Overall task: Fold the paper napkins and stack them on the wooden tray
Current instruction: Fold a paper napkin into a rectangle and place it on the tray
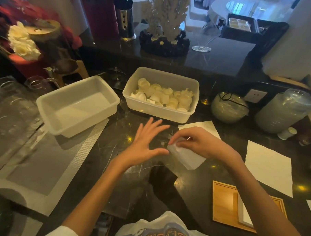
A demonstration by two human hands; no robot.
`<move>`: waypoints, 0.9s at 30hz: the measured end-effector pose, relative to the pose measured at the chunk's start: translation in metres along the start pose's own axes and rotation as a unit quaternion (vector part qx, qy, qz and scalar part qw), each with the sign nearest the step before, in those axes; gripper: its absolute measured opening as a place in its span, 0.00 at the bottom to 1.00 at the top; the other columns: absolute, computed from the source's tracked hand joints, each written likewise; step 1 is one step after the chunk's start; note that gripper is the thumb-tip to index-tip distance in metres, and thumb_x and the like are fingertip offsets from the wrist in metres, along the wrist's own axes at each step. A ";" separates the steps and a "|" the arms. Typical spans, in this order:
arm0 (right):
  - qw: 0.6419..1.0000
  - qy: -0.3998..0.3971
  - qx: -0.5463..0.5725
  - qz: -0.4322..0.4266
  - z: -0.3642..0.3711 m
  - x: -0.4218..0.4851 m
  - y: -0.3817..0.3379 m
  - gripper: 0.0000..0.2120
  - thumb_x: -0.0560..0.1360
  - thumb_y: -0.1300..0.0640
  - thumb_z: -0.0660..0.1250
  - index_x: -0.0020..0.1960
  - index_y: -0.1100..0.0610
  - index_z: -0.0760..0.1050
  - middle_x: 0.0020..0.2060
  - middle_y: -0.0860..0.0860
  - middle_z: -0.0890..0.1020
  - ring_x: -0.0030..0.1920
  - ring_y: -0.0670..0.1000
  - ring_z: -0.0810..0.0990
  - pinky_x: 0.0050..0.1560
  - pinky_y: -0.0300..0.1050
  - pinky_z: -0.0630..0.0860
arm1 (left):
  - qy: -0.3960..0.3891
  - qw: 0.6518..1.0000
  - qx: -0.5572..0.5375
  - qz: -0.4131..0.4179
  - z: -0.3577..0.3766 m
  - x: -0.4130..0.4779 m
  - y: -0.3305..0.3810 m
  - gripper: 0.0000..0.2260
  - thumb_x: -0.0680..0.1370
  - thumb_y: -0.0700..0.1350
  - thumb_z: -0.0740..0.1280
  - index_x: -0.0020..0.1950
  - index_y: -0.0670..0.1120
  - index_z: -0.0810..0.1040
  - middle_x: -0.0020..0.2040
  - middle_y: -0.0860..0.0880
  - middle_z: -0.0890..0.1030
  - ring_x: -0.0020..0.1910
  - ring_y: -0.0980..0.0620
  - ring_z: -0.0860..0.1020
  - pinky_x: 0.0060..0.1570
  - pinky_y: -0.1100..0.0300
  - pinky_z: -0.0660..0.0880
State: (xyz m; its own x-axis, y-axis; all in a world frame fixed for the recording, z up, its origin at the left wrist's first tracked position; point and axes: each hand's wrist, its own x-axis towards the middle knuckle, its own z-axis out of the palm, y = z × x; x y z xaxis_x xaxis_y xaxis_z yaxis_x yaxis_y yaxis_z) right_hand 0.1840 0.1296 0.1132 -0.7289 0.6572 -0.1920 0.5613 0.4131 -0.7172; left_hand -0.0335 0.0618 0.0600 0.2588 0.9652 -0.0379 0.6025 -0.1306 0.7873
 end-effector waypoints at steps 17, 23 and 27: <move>0.904 0.189 0.344 0.171 0.058 0.002 0.000 0.08 0.77 0.43 0.69 0.48 0.45 0.84 0.43 0.40 0.86 0.46 0.42 0.85 0.41 0.35 0.79 | 0.230 0.887 -0.362 -0.168 0.023 -0.025 0.004 0.17 0.74 0.56 0.69 0.57 0.47 0.82 0.50 0.51 0.87 0.49 0.53 0.86 0.43 0.60 0.83; 0.897 0.240 0.335 0.161 0.056 0.003 0.002 0.04 0.77 0.48 0.71 0.48 0.45 0.85 0.43 0.39 0.87 0.46 0.42 0.86 0.42 0.35 0.81 | 0.223 0.881 -0.386 -0.161 0.020 -0.021 0.009 0.10 0.76 0.52 0.69 0.54 0.50 0.82 0.48 0.54 0.87 0.49 0.54 0.86 0.42 0.61 0.83; 0.892 0.254 0.338 0.162 0.054 0.000 0.004 0.03 0.77 0.50 0.71 0.46 0.43 0.84 0.43 0.38 0.87 0.46 0.44 0.86 0.43 0.36 0.81 | 0.217 0.880 -0.396 -0.147 0.021 -0.018 0.010 0.13 0.74 0.55 0.69 0.54 0.50 0.82 0.49 0.53 0.87 0.50 0.52 0.86 0.42 0.60 0.83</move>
State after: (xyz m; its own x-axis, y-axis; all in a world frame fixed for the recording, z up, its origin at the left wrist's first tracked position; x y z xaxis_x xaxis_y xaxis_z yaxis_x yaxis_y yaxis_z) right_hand 0.1649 0.0972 0.0746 -0.2033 0.9450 -0.2562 0.2199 -0.2109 -0.9525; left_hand -0.0160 0.0380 0.0555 -0.2370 0.9491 -0.2072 -0.1637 0.1712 0.9715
